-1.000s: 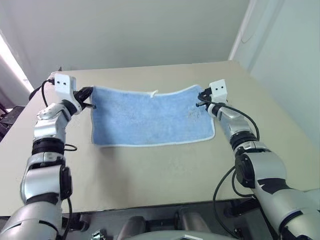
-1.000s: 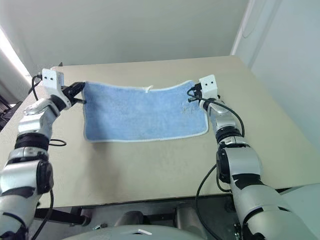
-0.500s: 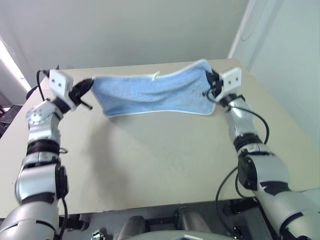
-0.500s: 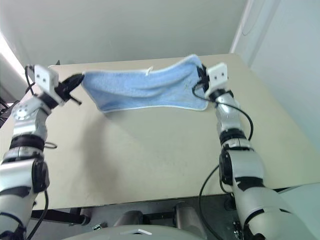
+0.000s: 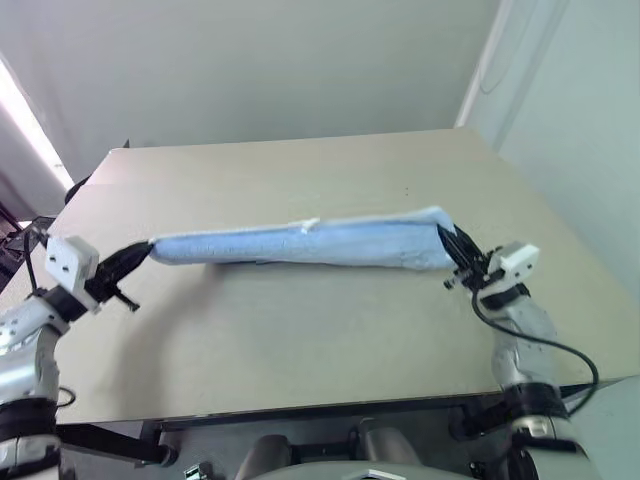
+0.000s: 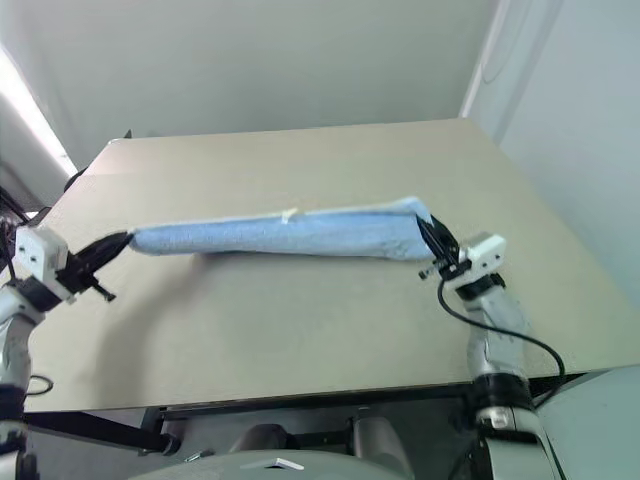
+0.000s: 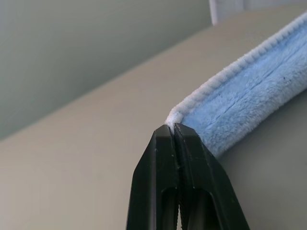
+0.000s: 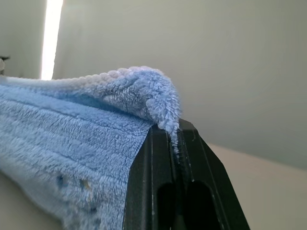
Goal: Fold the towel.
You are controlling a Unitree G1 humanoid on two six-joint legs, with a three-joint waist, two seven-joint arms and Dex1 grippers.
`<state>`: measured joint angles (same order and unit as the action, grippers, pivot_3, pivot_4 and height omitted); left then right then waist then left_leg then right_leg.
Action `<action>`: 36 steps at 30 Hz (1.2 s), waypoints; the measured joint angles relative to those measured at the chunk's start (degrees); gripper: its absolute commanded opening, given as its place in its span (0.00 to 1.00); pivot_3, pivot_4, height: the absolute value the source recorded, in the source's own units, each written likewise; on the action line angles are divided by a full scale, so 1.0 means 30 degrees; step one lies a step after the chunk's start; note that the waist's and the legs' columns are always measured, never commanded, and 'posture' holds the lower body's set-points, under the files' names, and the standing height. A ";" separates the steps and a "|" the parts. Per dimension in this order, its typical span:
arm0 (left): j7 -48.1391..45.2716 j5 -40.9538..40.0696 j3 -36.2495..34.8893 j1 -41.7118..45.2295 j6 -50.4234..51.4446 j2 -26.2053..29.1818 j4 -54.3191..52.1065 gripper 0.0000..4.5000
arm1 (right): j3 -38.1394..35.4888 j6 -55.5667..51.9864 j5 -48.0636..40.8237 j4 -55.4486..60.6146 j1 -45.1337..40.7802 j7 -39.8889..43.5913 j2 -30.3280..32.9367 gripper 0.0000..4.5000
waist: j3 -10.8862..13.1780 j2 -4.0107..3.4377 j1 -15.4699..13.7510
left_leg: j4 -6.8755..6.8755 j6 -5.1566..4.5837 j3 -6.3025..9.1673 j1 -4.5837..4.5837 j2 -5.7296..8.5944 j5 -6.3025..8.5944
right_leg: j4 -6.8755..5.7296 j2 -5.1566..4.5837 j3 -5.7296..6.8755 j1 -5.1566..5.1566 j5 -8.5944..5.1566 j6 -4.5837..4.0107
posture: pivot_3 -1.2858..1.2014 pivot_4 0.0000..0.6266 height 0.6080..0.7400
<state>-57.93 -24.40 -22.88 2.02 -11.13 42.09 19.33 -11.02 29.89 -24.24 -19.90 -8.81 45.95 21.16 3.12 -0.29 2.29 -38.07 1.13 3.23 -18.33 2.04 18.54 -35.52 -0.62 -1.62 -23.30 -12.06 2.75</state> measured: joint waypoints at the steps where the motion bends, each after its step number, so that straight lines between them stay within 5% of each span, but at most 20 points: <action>1: -0.0347 -0.0148 -0.0156 -0.1181 0.0411 0.0207 -0.0743 0.01 | -0.0034 -0.0408 -0.0243 0.0945 0.1000 0.0038 0.0194 0.00 | -0.0002 0.0003 0.0029 | 0.0008 0.0001 -0.0001 -0.0002 -0.0005 0.0002 | 0.0003 0.0001 -0.0001 0.0014 -0.0010 -0.0012 | 0.52 0.00 1.00; 9: -0.1770 -0.0830 -0.0969 -0.5327 0.2701 0.0928 -0.2979 0.01 | -0.1069 -0.2787 -0.0818 0.3595 0.4787 0.0003 0.1417 0.00 | 0.0036 0.0084 0.0023 | 0.0014 0.0014 -0.0002 -0.0005 -0.0021 0.0010 | 0.0042 -0.0003 0.0036 0.0044 -0.0017 -0.0010 | 0.52 0.00 1.00; 19: -0.2551 -0.1671 -0.0003 -0.3089 0.4815 0.0990 -0.4666 0.01 | -0.0270 -0.3309 0.0471 0.3785 0.4237 -0.0389 0.1212 0.00 | 0.0058 0.0100 0.0029 | 0.0031 -0.0019 -0.0017 -0.0009 -0.0016 0.0024 | 0.0099 -0.0007 0.0058 0.0003 -0.0029 0.0013 | 0.52 0.00 1.00; 23: -0.3837 -0.1625 0.1811 -0.2694 0.6030 0.1250 -0.4945 0.19 | 0.0162 -0.3727 0.0840 0.3787 0.3657 -0.0718 0.1086 0.00 | 0.0060 0.0097 0.0069 | 0.0033 -0.0028 -0.0046 -0.0012 -0.0011 0.0025 | 0.0083 0.0004 0.0034 -0.0046 -0.0028 0.0017 | 0.52 0.00 1.00; 32: -0.5597 -0.0205 0.4970 -0.1279 0.6660 0.1384 -0.4592 0.92 | 0.0889 -0.4417 0.1474 0.3789 0.2747 -0.1030 0.0841 0.00 | 0.0060 0.0103 -0.0072 | 0.0024 -0.0030 -0.0032 0.0003 -0.0008 0.0024 | 0.0072 0.0008 0.0045 -0.0024 -0.0031 0.0016 | 0.52 0.00 1.00; 36: -0.5274 0.1436 0.6152 -0.0334 0.5880 0.1383 -0.3768 0.92 | 0.0984 -0.4436 0.1740 0.3783 0.2584 -0.1347 0.0785 0.00 | 0.0061 0.0101 -0.0006 | 0.0026 -0.0031 -0.0036 -0.0001 -0.0006 0.0025 | 0.0076 0.0008 0.0037 -0.0041 -0.0030 0.0017 | 0.52 0.00 1.00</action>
<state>-73.75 -20.09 -4.42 1.01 6.51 46.24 8.02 -8.06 16.58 -19.02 -8.55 -1.06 41.91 23.52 3.30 0.02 2.27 -37.99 1.04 3.12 -18.33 2.02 18.62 -35.29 -0.59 -1.51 -23.42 -12.15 2.80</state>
